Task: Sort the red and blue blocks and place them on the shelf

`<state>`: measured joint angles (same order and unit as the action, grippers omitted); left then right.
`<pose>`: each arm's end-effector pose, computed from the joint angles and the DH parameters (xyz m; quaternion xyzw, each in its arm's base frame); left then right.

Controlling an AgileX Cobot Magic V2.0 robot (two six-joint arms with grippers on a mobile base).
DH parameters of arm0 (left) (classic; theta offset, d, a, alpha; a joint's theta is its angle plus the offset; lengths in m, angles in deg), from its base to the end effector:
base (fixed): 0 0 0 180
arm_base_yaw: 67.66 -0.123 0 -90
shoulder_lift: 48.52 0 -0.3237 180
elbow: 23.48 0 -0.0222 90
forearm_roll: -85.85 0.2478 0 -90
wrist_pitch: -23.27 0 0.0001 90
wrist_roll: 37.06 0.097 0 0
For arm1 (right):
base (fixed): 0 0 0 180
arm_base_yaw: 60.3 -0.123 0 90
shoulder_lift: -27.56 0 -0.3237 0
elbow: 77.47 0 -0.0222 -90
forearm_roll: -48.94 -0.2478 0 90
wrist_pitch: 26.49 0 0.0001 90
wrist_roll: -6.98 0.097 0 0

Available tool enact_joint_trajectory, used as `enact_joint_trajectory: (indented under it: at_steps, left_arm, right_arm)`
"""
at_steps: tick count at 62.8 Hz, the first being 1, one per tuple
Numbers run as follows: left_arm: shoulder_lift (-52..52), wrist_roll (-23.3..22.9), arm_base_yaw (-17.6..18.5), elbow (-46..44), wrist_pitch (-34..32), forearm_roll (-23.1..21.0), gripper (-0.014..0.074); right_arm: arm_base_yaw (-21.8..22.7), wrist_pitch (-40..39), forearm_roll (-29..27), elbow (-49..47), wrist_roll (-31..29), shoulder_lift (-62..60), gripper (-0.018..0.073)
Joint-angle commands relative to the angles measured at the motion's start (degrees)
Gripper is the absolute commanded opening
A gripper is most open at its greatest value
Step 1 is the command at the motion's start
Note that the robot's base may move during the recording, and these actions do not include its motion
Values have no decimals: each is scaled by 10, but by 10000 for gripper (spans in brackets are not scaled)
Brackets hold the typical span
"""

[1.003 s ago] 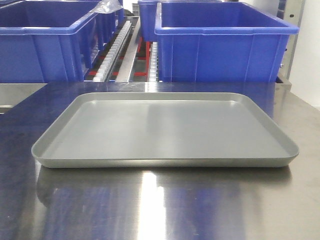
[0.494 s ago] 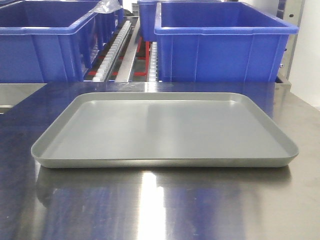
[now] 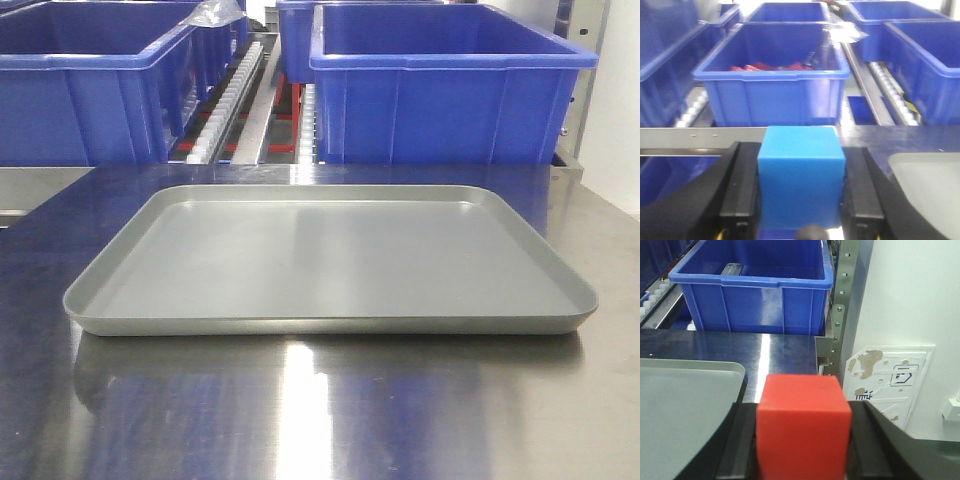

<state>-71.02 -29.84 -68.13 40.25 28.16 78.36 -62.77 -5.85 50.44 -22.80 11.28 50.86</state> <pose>0.0437 -0.0007 0.2834 -0.0005 0.7137 -0.0026 0.7004 0.0363 0.0007 0.3098 0.0058 0.7581 0.0270 0.6515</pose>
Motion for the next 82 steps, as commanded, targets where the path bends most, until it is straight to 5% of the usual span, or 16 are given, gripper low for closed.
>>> enact_joint_trajectory:
  at_steps: [1, 82]
  left_arm:
    - [-4, -1, -1, -23, -49, -1, 126]
    - [-4, -1, 1, -23, -49, -1, 125]
  right_arm:
    - [4, -48, 3, -15, -1, 4, 57]
    - [4, -48, 3, -15, -1, 4, 57]
